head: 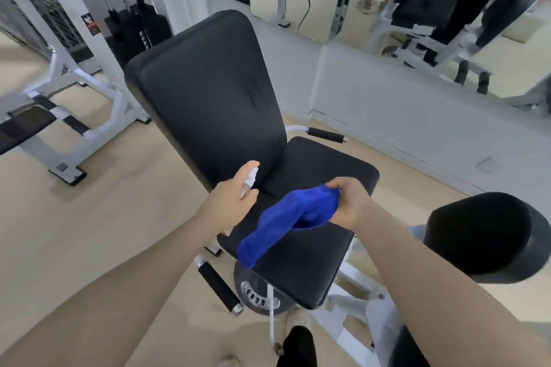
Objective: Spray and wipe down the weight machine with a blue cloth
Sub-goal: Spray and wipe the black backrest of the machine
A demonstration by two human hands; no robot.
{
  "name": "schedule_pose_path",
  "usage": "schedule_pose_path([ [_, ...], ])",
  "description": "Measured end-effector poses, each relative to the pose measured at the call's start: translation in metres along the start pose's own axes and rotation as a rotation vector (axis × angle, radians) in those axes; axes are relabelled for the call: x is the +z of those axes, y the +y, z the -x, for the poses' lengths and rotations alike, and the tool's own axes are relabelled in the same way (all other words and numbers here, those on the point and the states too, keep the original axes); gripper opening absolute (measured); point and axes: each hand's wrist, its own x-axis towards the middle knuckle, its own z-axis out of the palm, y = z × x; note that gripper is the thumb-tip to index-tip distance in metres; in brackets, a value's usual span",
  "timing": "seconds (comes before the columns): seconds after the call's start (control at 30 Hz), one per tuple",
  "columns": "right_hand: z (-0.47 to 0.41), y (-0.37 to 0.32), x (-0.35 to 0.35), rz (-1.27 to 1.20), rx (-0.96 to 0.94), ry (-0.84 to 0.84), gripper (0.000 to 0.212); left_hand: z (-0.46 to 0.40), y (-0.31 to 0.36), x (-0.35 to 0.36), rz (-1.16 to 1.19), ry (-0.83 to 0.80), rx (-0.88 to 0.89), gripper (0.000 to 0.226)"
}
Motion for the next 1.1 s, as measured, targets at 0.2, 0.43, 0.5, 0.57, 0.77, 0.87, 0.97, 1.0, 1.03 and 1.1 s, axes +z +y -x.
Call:
schedule_pose_path([
  [0.2, -0.088, -0.021, -0.014, 1.036, -0.200, 0.171, 0.041, -0.044, 0.019, 0.014, 0.021, 0.082, -0.106, 0.051],
  [0.43, -0.160, -0.003, -0.036, 1.690, -0.400, -0.276, 0.070, -0.083, -0.008, 0.061, -0.005, 0.044, -0.193, 0.052],
  [0.5, -0.165, 0.007, -0.044, 2.075, -0.391, -0.365, 0.070, -0.082, -0.013, 0.070, -0.003, 0.017, -0.172, 0.053],
  [0.57, -0.177, 0.020, -0.049, 2.380, -0.406, -0.420, 0.078, -0.086, -0.023, 0.078, 0.009, -0.002, -0.183, 0.054],
  [0.77, -0.179, 0.035, -0.048, 2.646, -0.822, -0.431, 0.028, -0.089, -0.038, 0.077, -0.012, -0.046, -0.186, 0.056],
  [0.87, -0.169, 0.015, -0.041, 2.361, -0.922, -0.345, 0.032, -0.090, -0.031, 0.063, -0.014, -0.032, -0.170, 0.055],
  [0.97, -0.149, -0.021, -0.027, 1.770, -1.052, -0.183, 0.039, -0.092, -0.019, 0.041, -0.034, 0.001, -0.141, 0.054],
  [1.0, -0.139, -0.036, -0.021, 1.590, -1.044, -0.145, 0.040, -0.093, -0.015, 0.032, -0.027, 0.016, -0.131, 0.053],
  [1.03, -0.129, -0.049, -0.014, 1.424, -0.972, -0.133, 0.039, -0.094, -0.011, 0.024, -0.015, 0.024, -0.131, 0.053],
  [1.1, -0.106, -0.070, 0.007, 1.061, -0.731, -0.178, 0.032, -0.096, -0.003, 0.009, -0.005, 0.048, -0.114, 0.052],
])
